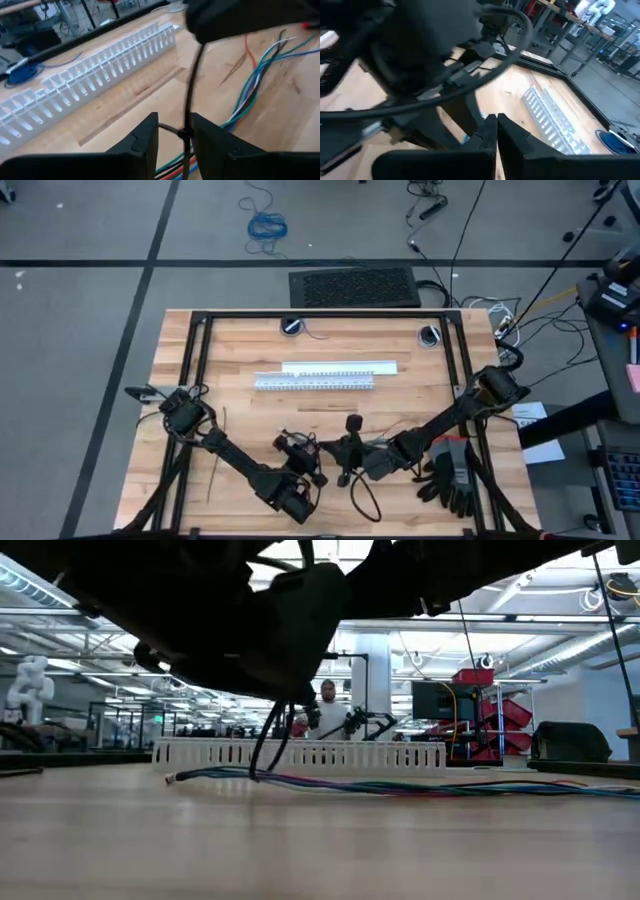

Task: Ziptie cables
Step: Assemble the cable wires with the together using a zip tie

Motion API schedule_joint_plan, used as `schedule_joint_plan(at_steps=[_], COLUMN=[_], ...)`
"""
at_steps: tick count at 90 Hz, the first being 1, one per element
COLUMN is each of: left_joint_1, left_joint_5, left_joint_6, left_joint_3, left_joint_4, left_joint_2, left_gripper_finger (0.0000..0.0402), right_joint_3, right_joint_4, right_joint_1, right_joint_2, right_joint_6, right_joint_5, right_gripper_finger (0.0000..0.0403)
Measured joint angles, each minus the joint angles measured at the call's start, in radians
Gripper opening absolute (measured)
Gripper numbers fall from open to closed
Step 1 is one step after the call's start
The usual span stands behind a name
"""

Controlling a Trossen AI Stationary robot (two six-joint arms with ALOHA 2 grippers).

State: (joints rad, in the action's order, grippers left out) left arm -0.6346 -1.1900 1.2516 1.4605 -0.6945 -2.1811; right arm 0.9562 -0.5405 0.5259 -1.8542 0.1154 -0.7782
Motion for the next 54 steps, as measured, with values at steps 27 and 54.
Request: schedule_joint_plan(at_steps=[27,54], left_joint_1=[-0.008,-0.011], left_joint_5=[-0.023,-0.008], left_joint_6=[0.022,0.025], left_joint_3=[0.000,0.001], left_joint_4=[-0.001,-0.002], left_joint_2=[0.000,0.000], left_gripper_finger=[0.0046,0.0017], right_joint_3=[0.000,-0.001], right_joint_4=[0.005,0.004], right_joint_1=[0.000,0.000], right_joint_2=[0.000,0.000], right_joint_6=[-0.002,0.041], right_joint_5=[-0.001,-0.030], right_gripper_finger=[0.0000,0.0000])
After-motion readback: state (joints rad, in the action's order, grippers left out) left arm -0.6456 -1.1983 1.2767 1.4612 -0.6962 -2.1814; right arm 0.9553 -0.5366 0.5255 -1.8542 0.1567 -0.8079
